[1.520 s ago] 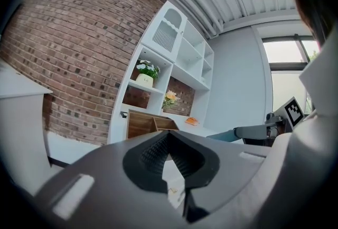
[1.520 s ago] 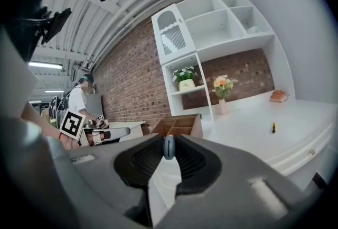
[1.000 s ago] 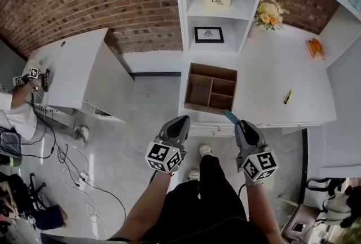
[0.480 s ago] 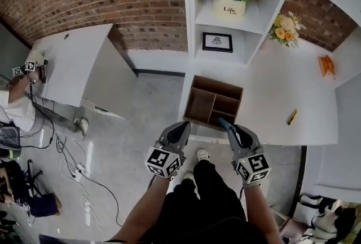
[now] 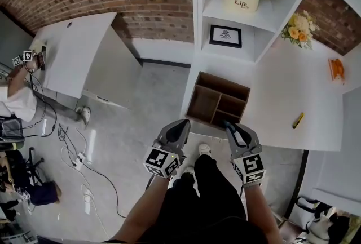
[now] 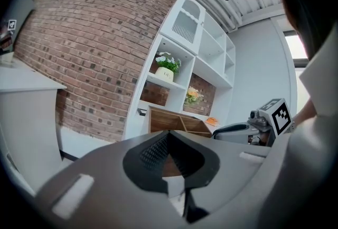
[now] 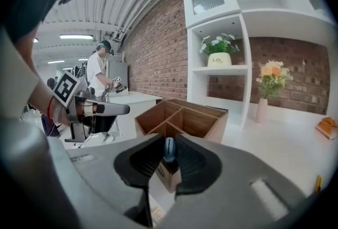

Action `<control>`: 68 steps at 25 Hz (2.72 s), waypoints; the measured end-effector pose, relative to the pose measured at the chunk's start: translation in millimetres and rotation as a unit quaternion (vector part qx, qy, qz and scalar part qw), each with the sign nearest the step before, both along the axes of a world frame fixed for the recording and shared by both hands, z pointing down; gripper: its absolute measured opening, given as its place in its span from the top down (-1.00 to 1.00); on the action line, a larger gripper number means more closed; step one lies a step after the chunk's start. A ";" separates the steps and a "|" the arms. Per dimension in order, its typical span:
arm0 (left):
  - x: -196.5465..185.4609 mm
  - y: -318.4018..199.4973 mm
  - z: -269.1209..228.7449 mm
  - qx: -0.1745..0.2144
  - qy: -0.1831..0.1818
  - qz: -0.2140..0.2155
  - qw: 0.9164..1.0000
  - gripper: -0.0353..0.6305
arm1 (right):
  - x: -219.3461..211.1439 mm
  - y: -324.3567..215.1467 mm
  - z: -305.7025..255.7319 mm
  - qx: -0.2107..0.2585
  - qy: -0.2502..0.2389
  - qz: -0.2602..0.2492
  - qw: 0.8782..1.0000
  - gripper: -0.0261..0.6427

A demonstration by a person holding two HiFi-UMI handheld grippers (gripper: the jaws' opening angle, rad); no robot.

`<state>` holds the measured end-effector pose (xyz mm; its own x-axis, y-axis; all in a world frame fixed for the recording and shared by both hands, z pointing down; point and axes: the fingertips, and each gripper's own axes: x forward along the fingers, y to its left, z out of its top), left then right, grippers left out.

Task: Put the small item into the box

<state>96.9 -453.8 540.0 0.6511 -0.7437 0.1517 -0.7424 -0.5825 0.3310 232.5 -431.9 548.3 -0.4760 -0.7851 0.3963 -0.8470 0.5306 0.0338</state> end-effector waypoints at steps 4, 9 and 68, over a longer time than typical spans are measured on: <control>-2.0 0.6 2.7 -0.003 -0.001 -0.006 1.000 0.89 | -1.3 1.5 3.1 0.001 0.017 -0.010 1.000 0.72; -2.0 0.3 4.7 -0.006 0.000 -0.008 1.000 0.89 | 1.2 2.4 6.3 0.001 0.019 -0.012 1.000 0.72; -1.0 31.2 -88.9 0.085 0.041 0.058 0.994 0.89 | 35.0 85.0 -109.7 0.133 -0.082 0.146 0.977 0.91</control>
<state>95.9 -422.6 451.1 0.7383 -0.6739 -0.0269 -0.6422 -0.7146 0.2775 267.6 -346.9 438.6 -0.2560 -0.9619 0.0964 -0.9666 0.2562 -0.0112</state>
